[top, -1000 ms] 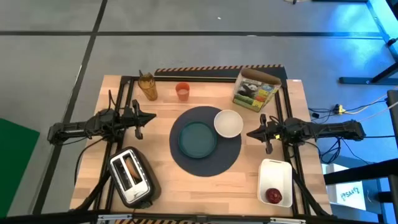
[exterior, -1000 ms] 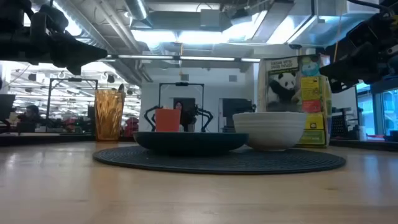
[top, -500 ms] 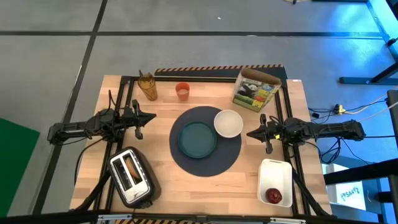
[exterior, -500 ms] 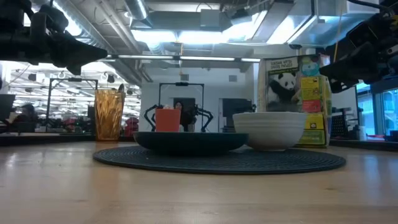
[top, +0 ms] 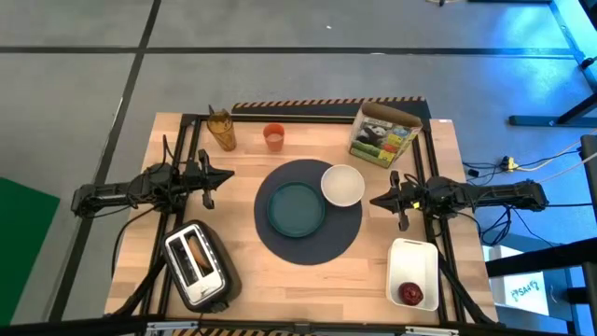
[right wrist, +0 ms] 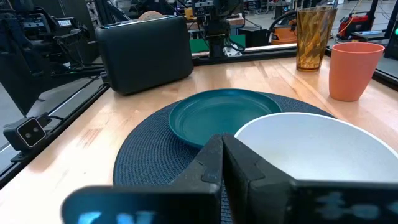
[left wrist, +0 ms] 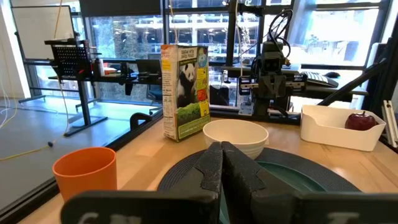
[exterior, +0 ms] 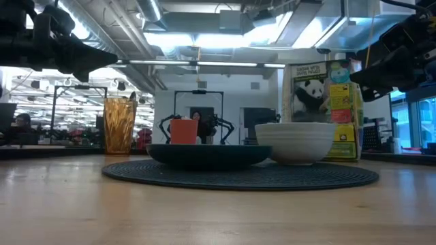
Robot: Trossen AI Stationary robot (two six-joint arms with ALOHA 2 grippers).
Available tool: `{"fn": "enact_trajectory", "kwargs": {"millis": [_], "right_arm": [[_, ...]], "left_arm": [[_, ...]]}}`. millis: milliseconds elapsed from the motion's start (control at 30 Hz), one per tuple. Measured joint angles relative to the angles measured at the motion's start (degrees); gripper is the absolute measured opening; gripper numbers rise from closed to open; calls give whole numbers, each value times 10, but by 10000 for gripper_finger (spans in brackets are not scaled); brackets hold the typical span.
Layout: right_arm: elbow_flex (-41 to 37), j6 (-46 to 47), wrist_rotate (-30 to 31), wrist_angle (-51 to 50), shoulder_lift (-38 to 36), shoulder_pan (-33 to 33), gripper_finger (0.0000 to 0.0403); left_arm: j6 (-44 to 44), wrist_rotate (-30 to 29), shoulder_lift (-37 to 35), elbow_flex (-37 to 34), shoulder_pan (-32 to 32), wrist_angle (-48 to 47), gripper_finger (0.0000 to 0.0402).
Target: Arrange a breakfast setting
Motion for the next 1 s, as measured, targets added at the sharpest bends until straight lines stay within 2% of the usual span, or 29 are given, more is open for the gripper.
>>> {"fn": "enact_trajectory", "kwargs": {"millis": [733,1000], "right_arm": [[0,0,0,2,0,0,0],[0,23,60,40,1,0,0]], "left_arm": [[0,0,0,0,0,0,0],[0,0,0,0,0,0,0]]}}
